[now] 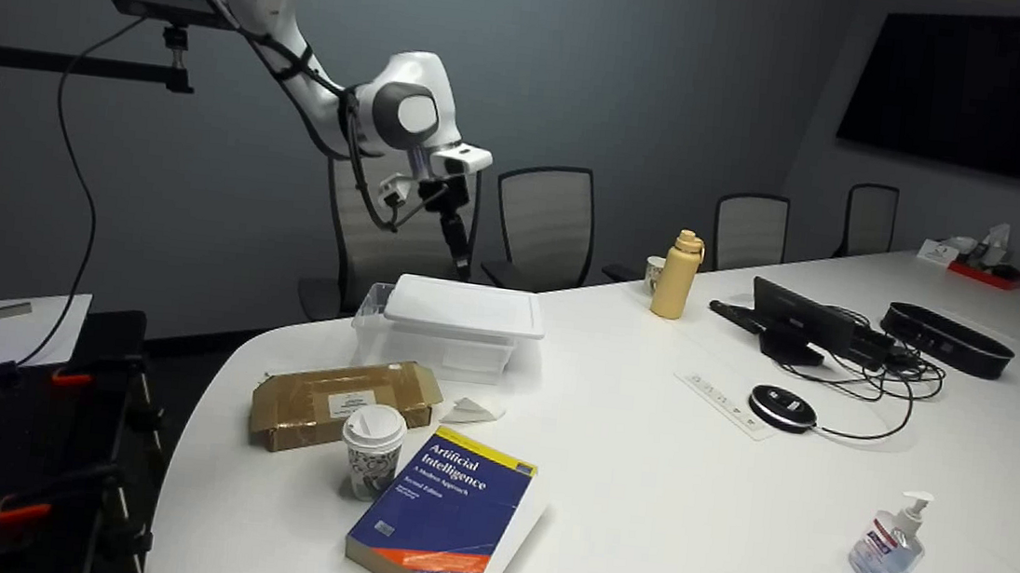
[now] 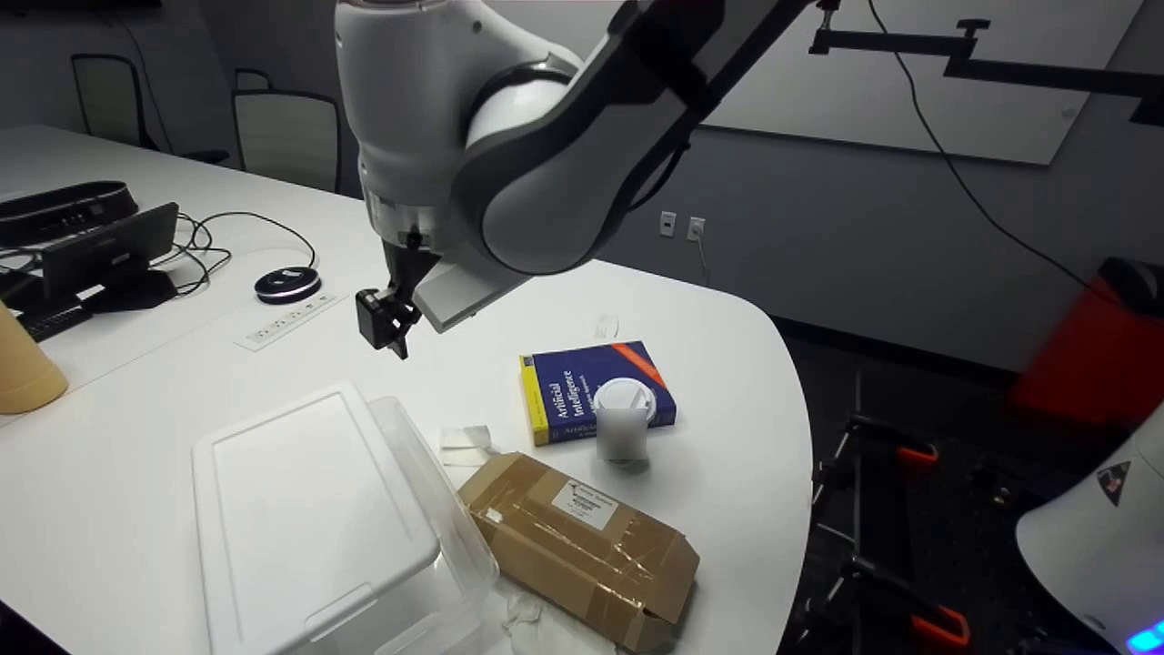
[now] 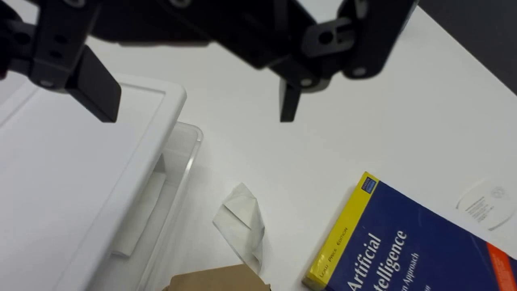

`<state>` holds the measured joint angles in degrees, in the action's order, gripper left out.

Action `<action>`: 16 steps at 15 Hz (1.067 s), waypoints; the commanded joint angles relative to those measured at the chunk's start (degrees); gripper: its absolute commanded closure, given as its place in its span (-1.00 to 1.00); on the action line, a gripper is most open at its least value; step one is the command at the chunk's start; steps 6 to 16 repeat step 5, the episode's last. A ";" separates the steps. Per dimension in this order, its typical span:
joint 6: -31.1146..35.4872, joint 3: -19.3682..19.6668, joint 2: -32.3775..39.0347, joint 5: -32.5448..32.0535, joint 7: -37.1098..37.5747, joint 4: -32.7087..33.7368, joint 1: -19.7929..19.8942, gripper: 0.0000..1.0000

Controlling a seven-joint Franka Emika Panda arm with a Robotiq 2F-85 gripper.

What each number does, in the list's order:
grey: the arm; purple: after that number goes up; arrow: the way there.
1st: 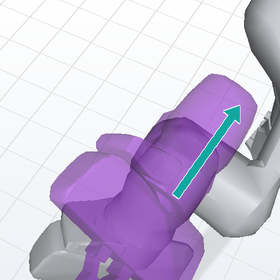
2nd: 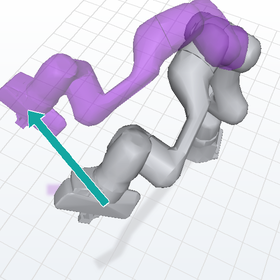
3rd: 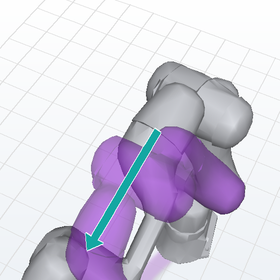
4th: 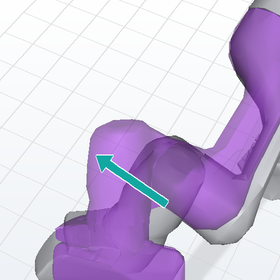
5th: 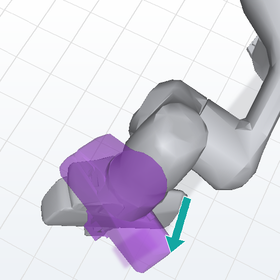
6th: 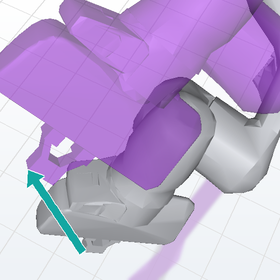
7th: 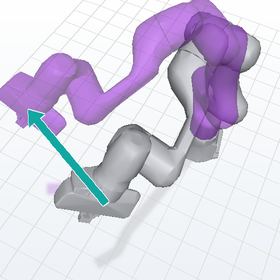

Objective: Move the tissue behind the small box

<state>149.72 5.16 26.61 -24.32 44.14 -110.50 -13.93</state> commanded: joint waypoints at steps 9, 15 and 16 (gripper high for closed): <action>-10.72 -1.43 -11.48 0.08 -0.94 -7.02 -1.54 -1.00; -10.72 -1.43 -11.48 0.08 -0.94 -7.02 -1.54 -1.00; -10.72 -1.43 -11.48 0.08 -0.94 -7.02 -1.54 -1.00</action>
